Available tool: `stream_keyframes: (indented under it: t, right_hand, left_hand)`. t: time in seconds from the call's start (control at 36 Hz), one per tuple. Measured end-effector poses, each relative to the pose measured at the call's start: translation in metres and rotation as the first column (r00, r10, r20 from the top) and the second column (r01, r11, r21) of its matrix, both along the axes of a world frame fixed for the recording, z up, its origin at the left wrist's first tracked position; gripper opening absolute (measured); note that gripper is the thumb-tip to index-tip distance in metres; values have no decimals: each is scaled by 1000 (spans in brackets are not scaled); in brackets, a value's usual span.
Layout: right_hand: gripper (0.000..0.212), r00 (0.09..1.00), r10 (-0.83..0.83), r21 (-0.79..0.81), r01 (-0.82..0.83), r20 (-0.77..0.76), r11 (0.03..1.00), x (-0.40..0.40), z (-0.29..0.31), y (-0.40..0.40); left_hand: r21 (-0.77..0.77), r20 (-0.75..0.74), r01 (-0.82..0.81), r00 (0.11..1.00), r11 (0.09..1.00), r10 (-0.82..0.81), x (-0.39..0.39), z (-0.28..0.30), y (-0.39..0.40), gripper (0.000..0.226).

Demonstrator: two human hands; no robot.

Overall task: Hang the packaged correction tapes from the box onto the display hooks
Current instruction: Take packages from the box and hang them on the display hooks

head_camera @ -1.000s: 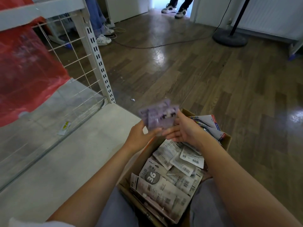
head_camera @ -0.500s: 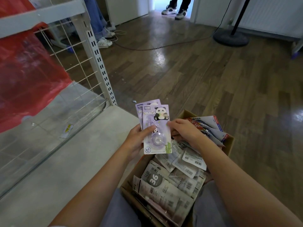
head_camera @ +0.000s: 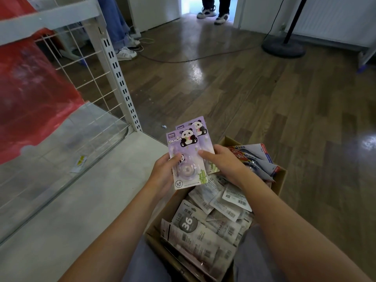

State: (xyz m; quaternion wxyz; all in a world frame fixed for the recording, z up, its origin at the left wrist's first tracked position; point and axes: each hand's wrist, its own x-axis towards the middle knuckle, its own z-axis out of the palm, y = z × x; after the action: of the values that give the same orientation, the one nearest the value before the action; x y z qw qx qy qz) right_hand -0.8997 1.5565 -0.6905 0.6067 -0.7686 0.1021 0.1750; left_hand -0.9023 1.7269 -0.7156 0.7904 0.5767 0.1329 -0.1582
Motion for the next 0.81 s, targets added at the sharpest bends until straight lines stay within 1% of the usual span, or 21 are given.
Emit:
stream_keyframes:
  t: [0.06, 0.11, 0.19, 0.25, 0.31, 0.42, 0.5, 0.61, 0.69, 0.81]
  right_hand:
    - [33, 1000, -27, -17, 28, 14, 999, 2, -1, 1]
    - [29, 998, -59, -35, 60, 28, 998, 4, -3, 2]
    - [30, 992, -108, -74, 112, 57, 991, 8, -6, 3]
    - [30, 991, -121, -101, 127, 57, 987, 11, -9, 3]
    - [30, 994, -110, -113, 112, 29, 987, 11, -14, 4]
    - [32, 995, -50, -129, 40, -81, 991, 2, -24, 7]
    - [25, 981, -84, -46, 77, -175, 996, -15, -19, 14]
    - [25, 945, -97, 3, 103, -312, 995, -41, 8, 24]
    - [27, 923, -82, 14, 94, -375, 995, -53, 44, 23]
    - [26, 904, -83, 15, 99, -418, 995, -60, 106, 14]
  left_hand:
    - [34, -5, 4, 1000, 999, -3, 0, 0, -1, 21]
    - [66, -5, -7, 1000, 998, 7, 2, 1, -2, 17]
    - [108, -42, -73, 996, 991, 78, 5, -1, 2, 14]
    - [152, -71, -127, 988, 980, 139, 6, -5, 8, 17]
    - [176, -96, -151, 981, 973, 170, 5, -9, 14, 20]
    - [188, -159, -173, 966, 967, 204, -12, 0, 14, 18]
    - [226, -218, -167, 952, 960, 217, -30, 20, 11, 12]
    - [273, -312, -113, 929, 955, 199, -42, 63, 15, 13]
    - [304, -320, -66, 933, 950, 167, -46, 103, 20, 16]
    - [359, -318, -69, 929, 931, 192, -51, 164, 15, 27]
